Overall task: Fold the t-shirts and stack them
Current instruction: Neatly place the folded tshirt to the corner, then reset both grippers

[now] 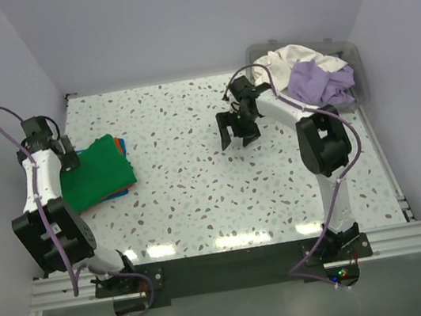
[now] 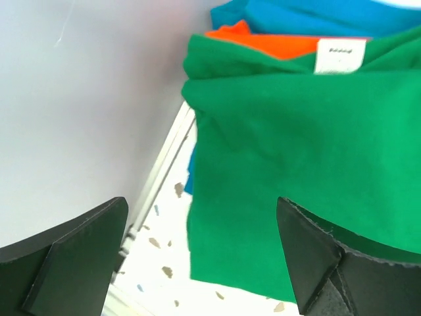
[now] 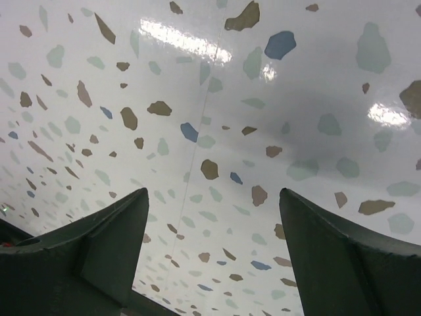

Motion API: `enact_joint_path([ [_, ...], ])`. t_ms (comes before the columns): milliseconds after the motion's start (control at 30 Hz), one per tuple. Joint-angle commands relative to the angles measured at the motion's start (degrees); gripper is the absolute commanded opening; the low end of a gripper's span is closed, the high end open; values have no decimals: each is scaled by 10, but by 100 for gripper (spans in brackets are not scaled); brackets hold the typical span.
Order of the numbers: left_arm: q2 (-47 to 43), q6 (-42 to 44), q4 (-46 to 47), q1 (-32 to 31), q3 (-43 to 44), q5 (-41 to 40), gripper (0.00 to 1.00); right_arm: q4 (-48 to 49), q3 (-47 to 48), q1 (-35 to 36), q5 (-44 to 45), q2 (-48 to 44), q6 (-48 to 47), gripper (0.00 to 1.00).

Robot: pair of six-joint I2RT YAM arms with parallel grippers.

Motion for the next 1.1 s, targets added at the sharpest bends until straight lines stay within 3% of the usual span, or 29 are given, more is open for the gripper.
enact_joint_path([
  [0, -18, -54, 7, 1, 25, 50, 100, 10, -26, 2, 12, -75, -2, 84],
  [133, -70, -103, 81, -32, -27, 151, 100, 46, -71, 3, 35, -118, 6, 84],
  [500, -85, -187, 228, -315, -74, 85, 100, 136, -182, 3, 114, -222, 49, 84],
  [700, -134, -199, 322, -414, -130, 64, 100, 173, -234, 3, 153, -275, 65, 84],
  [1067, -189, -196, 425, -446, -245, 110, 100, 215, -327, 4, 226, -361, 97, 84],
])
